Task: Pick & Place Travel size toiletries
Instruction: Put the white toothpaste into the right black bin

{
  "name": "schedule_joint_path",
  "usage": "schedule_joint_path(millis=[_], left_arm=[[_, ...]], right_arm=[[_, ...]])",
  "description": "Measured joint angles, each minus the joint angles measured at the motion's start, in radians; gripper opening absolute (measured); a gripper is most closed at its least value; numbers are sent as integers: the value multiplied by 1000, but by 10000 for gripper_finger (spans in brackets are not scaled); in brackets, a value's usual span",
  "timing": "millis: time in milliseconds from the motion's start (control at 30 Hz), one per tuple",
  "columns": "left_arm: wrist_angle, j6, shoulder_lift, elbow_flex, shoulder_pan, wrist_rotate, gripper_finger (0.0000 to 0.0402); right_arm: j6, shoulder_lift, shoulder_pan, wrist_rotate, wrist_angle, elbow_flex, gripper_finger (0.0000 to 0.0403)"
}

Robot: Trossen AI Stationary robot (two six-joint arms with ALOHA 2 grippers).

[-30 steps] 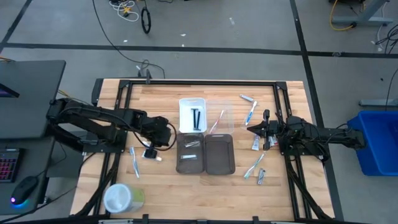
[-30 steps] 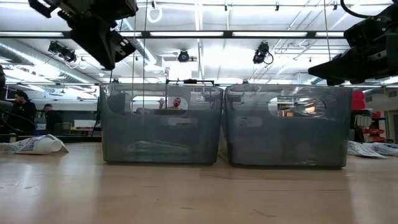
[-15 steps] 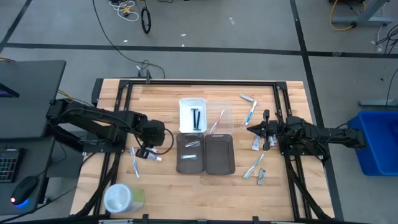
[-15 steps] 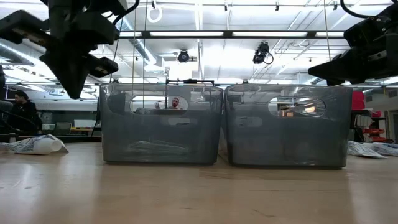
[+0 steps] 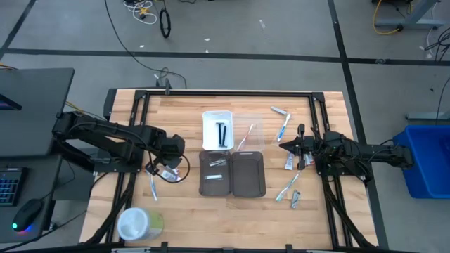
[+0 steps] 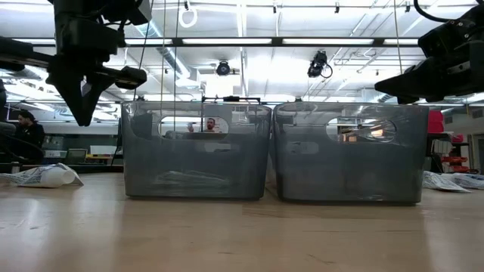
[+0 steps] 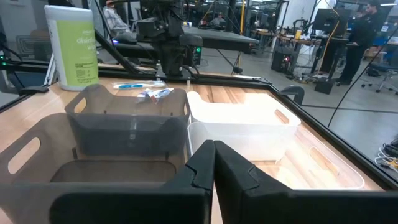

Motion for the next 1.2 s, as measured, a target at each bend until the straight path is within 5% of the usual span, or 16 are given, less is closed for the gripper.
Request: schedule_joint_path(millis=[300,833,1200], left_arm=[[-8,-19,29,-1,0,42,54],[30,-16,40,-78,0,-35,209],[51,-6,40,-80,0,29,229]], right_arm=[[0,0,0,0,0,0,13],[0,0,0,0,0,0,13],[0,0,0,0,0,0,13]])
